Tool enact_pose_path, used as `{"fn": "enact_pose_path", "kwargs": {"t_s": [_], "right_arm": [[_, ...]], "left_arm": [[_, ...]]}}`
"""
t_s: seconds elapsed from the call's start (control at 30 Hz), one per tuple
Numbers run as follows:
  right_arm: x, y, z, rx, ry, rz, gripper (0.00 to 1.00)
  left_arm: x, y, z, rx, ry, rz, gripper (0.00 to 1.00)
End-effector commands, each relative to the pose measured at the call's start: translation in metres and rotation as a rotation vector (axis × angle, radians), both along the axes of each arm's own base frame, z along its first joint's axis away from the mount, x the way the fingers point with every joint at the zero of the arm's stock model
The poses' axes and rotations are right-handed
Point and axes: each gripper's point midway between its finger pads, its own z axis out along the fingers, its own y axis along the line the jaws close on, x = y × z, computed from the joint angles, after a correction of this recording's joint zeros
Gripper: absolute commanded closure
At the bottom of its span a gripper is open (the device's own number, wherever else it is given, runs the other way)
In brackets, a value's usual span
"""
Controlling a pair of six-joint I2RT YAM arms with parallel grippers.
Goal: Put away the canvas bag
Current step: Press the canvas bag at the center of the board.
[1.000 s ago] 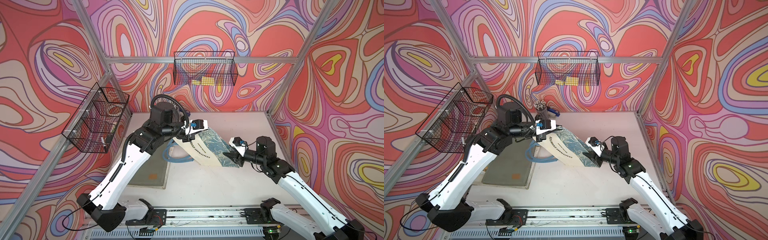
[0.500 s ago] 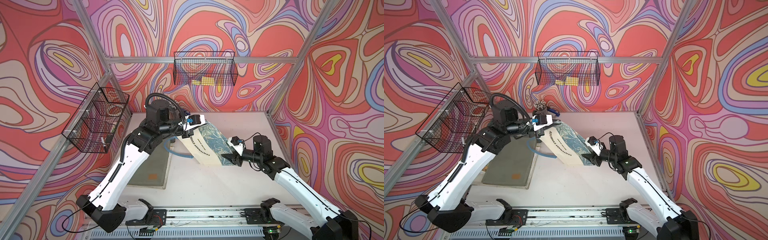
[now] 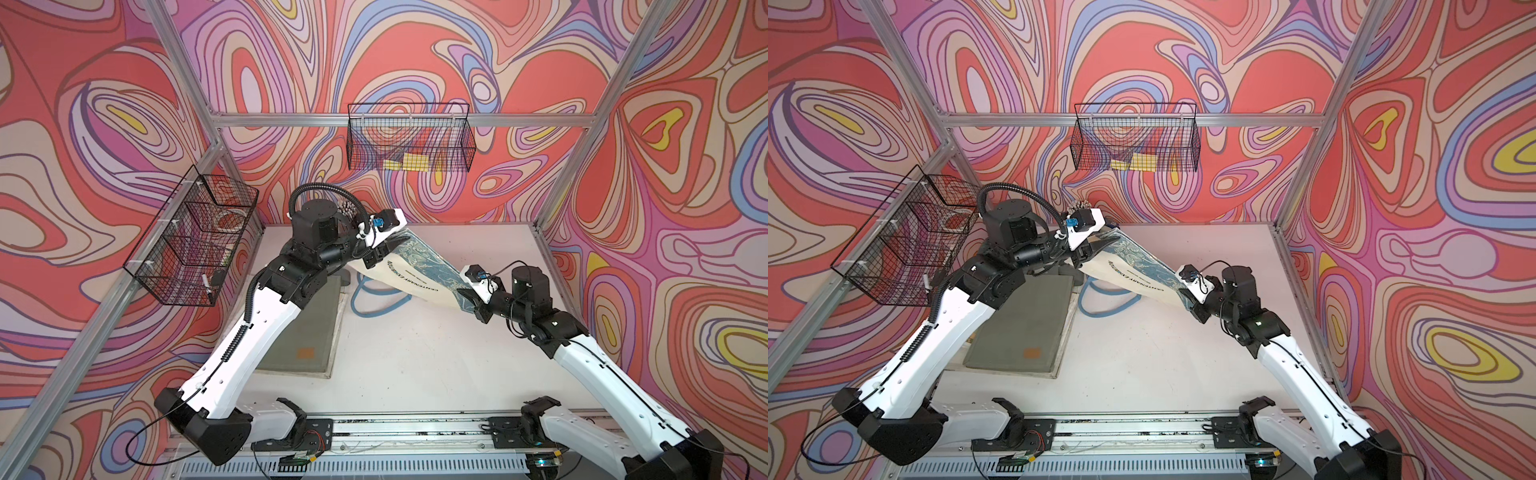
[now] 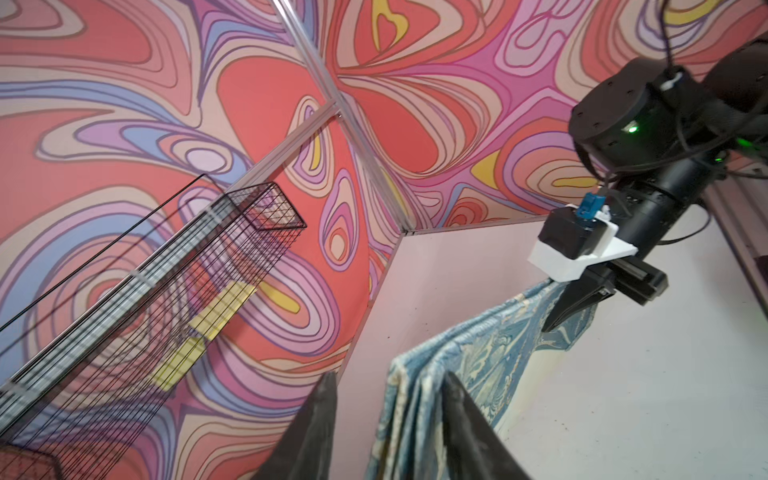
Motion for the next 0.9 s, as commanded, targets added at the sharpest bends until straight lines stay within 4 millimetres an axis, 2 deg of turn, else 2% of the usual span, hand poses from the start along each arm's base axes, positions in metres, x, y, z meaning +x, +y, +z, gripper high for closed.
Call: {"fn": "enact_pose_path", "kwargs": {"t_s": [0.0,0.07,0.17,0.3,0.4,0.53,0.73,0.87], "right_arm": [[0.023,-0.014,0.028,-0.066,-0.093,-0.087,1.00],[0.029,-0.015,0.031,-0.091,-0.078,-0.097,1.00],[0.033,-0.017,0.035,-0.126,-0.065,-0.101,1.00],[0.035,-0.022,0.041,-0.170,-0.073,-0.108,1.00],[0.034,-0.025,0.042,-0.206,-0.068,-0.109,1.00],[0.031,-0.027,0.040,-0.244,-0.051,-0.099,1.00],[0.026,-0.032,0.044,-0.293,-0.046,-0.105,1.00],[0.025,-0.036,0.045,-0.324,-0.033,-0.111,1.00]], "left_arm": [[0.000,0.010,0.012,-0.085,0.062,0.063,0.39],[-0.012,0.010,0.005,-0.066,0.059,0.027,0.36],[-0.040,0.005,-0.010,0.004,-0.041,-0.052,0.34],[-0.062,-0.014,-0.029,0.193,-0.141,-0.084,0.32],[-0.069,-0.030,-0.036,0.287,-0.199,-0.103,0.31],[-0.068,-0.051,-0.047,0.397,-0.269,-0.119,0.28],[-0.049,-0.077,-0.062,0.518,-0.253,-0.133,0.24],[-0.031,-0.083,-0.076,0.628,-0.219,-0.088,0.22]]}}
